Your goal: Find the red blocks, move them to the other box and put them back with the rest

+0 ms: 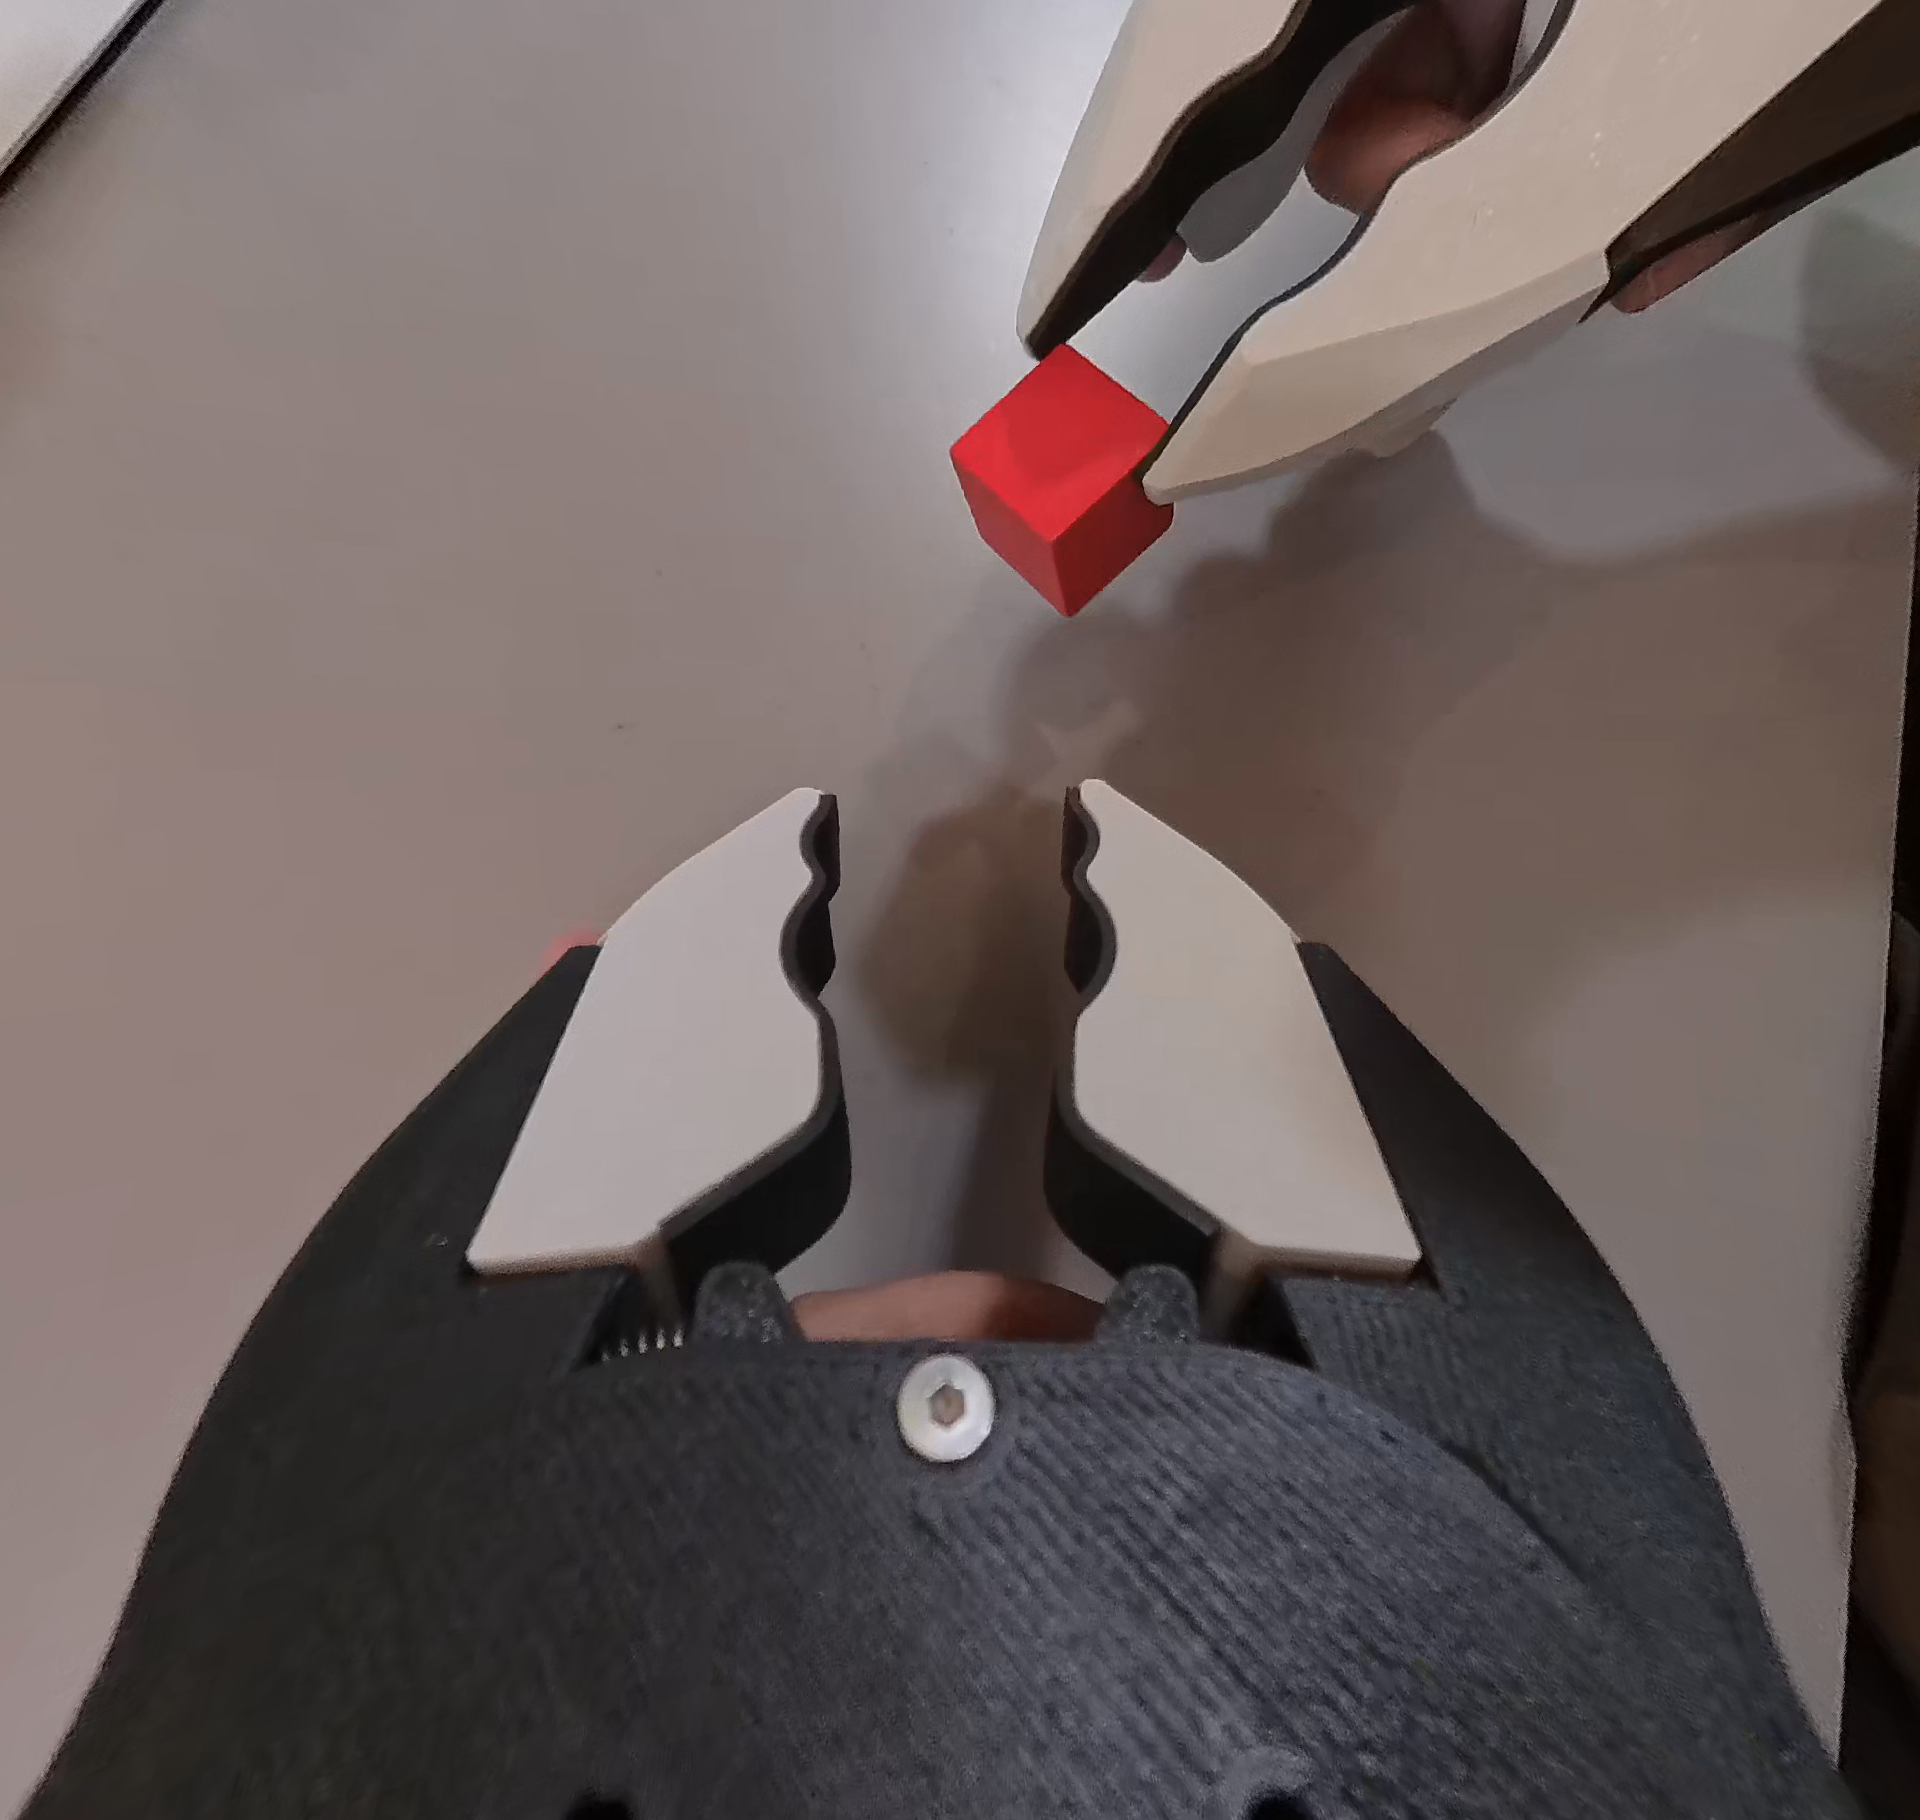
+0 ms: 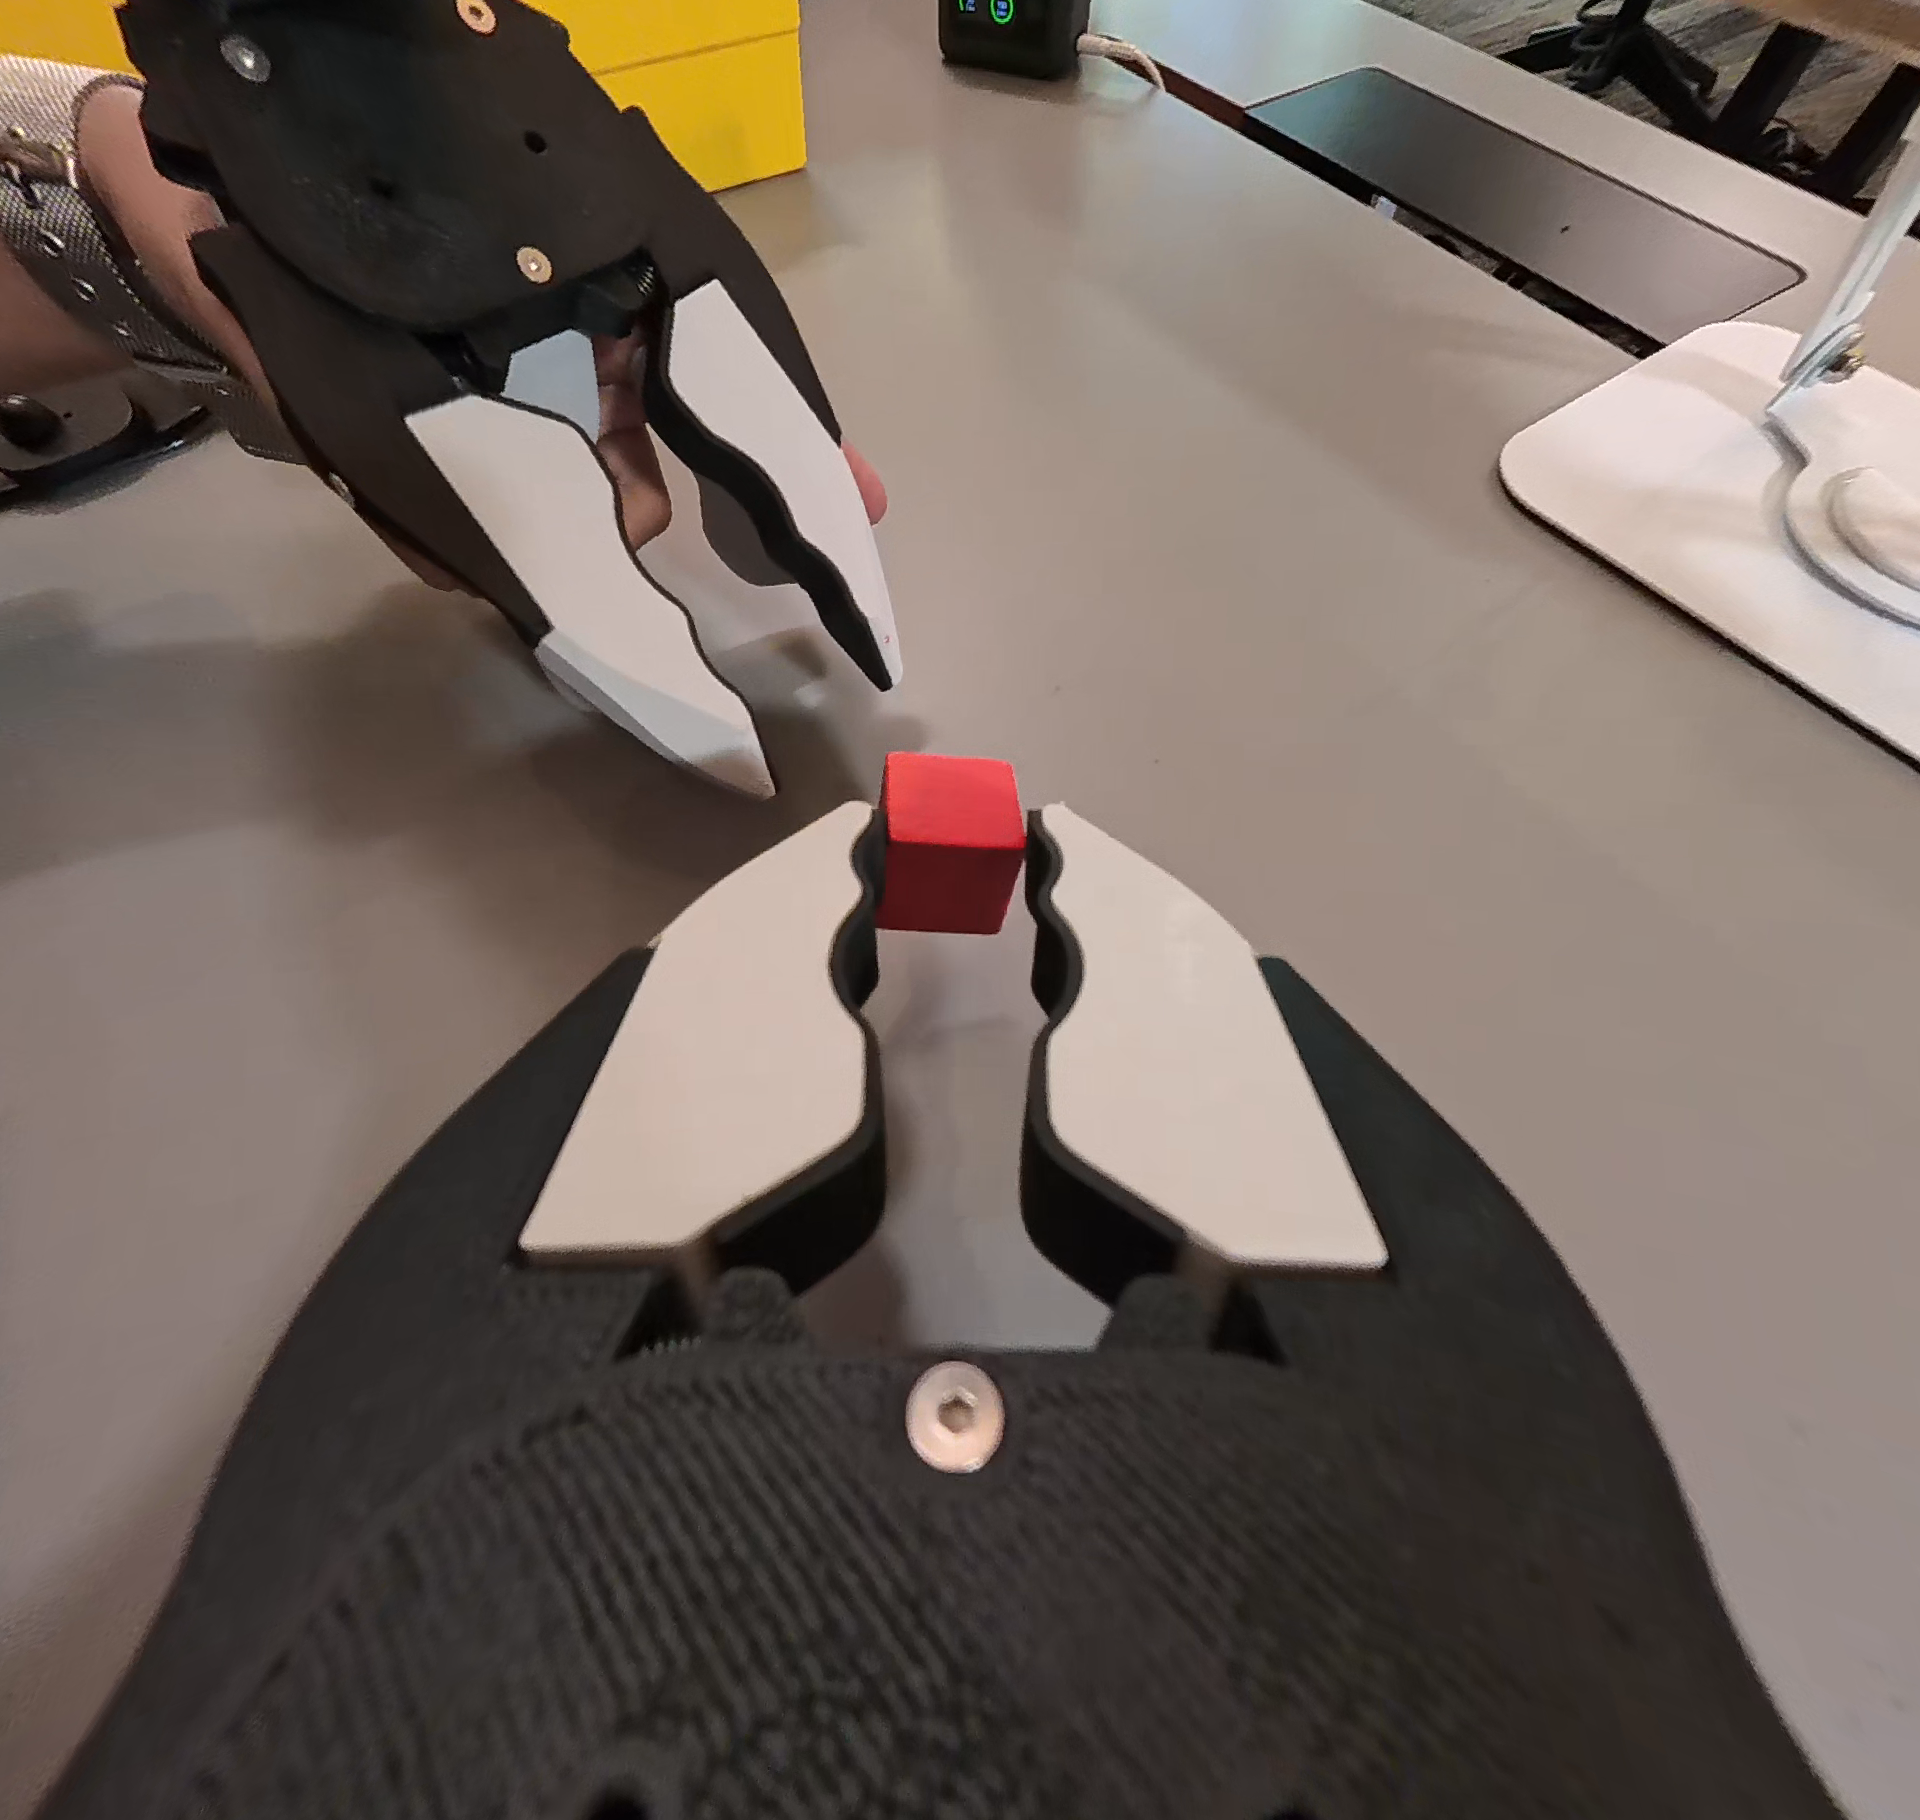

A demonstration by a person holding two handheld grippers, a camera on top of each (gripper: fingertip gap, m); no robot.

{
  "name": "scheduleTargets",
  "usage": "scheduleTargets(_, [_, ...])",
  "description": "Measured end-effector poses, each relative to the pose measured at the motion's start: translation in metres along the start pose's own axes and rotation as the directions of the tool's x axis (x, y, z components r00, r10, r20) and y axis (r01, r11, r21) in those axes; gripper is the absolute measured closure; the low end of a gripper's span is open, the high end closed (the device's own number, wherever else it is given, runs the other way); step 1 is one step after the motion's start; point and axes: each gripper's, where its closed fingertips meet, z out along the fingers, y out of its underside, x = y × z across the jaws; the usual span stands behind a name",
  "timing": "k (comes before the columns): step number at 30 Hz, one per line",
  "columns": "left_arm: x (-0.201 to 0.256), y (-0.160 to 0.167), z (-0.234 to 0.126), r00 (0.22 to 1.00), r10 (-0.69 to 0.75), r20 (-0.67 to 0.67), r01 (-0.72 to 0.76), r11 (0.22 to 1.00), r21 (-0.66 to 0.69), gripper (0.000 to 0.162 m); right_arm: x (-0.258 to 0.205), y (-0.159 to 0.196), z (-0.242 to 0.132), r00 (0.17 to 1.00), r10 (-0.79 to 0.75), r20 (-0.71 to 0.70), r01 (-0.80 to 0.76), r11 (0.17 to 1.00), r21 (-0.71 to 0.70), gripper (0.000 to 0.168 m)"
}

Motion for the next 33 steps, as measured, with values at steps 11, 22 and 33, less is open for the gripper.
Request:
scheduleTargets(11, [-0.008,0.002,0.000,0.999,-0.010,0.035,0.010,1.000,-0.002,0.121,0.036,-0.016,-0.016,0.986,0.090,-0.143,-0.075,0.991,0.108,0.142])
scheduleTargets(22, [-0.014,-0.004,-0.002,0.997,-0.038,0.069,0.036,0.999,0.026,0.128,0.061,-0.026,-0.034,0.961,0.173,-0.215,-0.130,0.972,0.198,0.142])
scheduleTargets(33, [-0.042,-0.008,-0.012,0.976,-0.099,0.194,0.081,0.992,0.094,0.123,0.189,-0.088,-0.237,0.698,0.229,-0.679,0.099,0.908,0.408,0.142])
